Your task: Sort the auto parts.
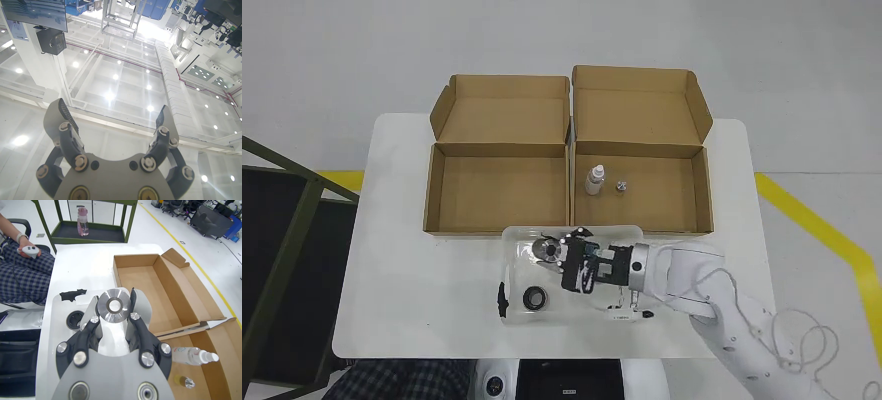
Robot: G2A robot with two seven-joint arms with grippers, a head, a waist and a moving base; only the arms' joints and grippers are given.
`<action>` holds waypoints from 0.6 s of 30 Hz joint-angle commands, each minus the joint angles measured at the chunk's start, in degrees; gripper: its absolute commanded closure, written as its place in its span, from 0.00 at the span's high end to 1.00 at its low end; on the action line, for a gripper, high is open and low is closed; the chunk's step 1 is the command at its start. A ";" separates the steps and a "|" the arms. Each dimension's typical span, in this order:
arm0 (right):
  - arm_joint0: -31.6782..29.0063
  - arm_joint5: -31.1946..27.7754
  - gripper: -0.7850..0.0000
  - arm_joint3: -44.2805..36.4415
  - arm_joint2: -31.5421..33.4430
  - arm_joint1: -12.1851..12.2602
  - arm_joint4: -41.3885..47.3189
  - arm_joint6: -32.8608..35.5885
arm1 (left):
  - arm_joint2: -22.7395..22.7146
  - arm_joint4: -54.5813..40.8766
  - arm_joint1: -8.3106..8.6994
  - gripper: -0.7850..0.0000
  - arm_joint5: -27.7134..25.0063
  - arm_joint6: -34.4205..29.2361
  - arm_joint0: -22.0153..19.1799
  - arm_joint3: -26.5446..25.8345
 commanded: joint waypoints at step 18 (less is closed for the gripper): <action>-2.21 0.52 0.00 -1.84 8.99 0.90 9.52 -8.97 | 0.00 0.00 0.00 1.00 0.00 0.00 0.00 0.00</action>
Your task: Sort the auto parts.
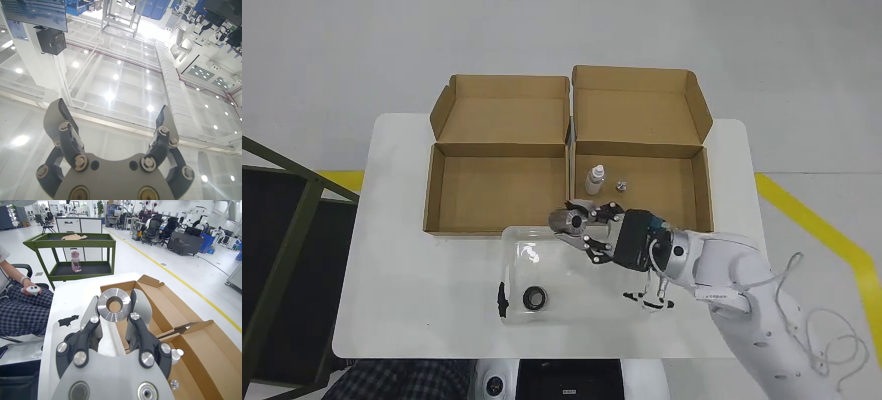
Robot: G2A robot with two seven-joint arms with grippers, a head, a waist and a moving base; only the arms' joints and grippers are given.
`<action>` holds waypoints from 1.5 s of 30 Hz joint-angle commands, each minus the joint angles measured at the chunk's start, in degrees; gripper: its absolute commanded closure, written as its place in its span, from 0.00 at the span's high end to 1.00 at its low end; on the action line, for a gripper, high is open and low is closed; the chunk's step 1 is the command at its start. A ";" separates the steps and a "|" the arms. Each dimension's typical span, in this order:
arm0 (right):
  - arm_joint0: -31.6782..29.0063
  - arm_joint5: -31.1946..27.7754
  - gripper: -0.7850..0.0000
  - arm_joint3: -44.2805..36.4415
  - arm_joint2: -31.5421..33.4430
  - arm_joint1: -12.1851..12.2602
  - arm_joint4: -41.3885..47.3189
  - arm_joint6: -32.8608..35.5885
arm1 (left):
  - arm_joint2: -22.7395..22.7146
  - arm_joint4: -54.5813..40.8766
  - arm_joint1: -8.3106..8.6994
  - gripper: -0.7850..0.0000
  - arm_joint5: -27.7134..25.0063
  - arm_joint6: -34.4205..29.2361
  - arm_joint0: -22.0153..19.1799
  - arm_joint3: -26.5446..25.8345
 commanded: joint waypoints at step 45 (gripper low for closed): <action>4.94 3.45 0.00 2.58 0.43 -0.38 4.12 -0.58 | 0.00 0.00 0.00 1.00 0.00 0.00 0.00 0.00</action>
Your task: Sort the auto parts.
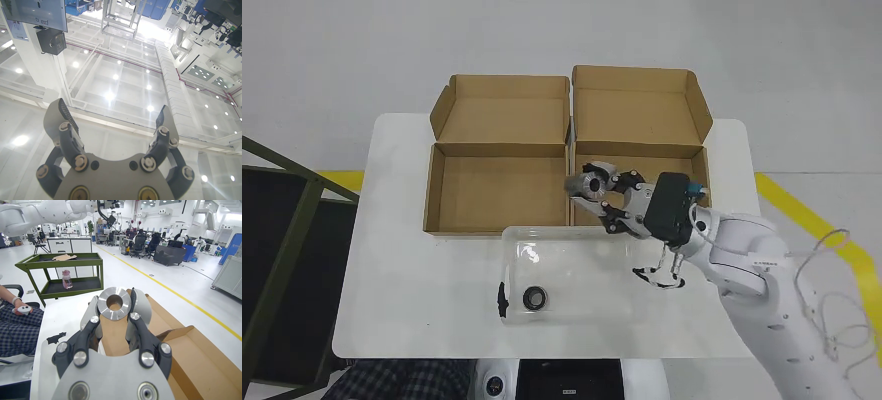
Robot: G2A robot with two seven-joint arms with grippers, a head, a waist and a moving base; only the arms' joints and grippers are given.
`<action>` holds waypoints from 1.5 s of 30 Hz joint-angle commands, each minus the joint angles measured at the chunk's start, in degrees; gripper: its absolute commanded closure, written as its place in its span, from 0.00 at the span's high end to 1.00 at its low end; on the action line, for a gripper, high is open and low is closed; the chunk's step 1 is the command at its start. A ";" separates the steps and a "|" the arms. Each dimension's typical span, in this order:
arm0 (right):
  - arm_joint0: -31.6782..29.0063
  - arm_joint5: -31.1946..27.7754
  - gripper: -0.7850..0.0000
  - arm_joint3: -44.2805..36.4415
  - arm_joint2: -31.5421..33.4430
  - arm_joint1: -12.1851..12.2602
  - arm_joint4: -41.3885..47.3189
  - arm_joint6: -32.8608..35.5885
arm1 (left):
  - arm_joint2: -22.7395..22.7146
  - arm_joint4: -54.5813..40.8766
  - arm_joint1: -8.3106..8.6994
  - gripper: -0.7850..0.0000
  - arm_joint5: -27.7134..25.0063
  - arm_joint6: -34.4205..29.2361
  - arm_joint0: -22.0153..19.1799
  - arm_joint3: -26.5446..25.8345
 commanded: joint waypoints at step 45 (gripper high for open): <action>23.25 15.43 0.00 26.18 -27.68 -9.34 -11.64 25.36 | 0.00 0.00 0.00 1.00 0.00 0.00 0.00 0.00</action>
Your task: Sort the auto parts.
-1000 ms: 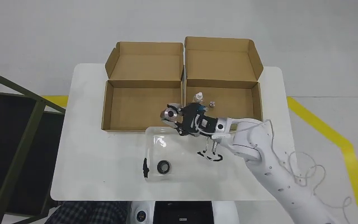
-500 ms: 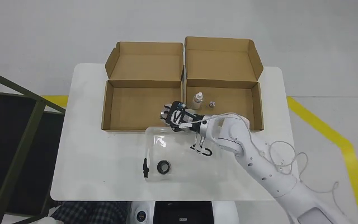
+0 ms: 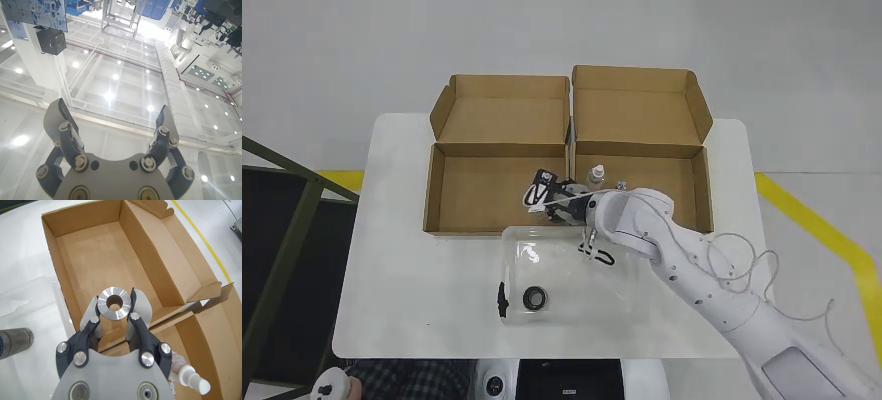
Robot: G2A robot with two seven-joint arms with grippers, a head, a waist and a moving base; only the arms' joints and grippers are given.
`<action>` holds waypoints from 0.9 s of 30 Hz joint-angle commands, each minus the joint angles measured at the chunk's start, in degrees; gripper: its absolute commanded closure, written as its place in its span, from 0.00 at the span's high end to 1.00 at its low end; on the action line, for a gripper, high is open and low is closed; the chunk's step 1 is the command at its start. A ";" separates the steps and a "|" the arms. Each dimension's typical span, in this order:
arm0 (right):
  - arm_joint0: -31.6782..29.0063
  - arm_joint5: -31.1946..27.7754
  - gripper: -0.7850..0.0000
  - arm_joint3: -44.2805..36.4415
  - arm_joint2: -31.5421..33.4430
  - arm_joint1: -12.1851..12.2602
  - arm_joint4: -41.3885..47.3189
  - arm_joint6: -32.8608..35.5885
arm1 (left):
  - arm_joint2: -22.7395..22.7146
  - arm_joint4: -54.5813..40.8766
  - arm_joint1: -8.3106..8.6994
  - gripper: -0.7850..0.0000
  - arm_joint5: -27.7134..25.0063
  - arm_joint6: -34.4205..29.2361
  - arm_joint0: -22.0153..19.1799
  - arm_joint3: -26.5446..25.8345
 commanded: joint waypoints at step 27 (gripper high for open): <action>8.58 -0.76 0.24 12.92 -6.25 -6.10 3.30 8.35 | 0.00 0.00 0.00 1.00 0.00 0.00 0.00 0.00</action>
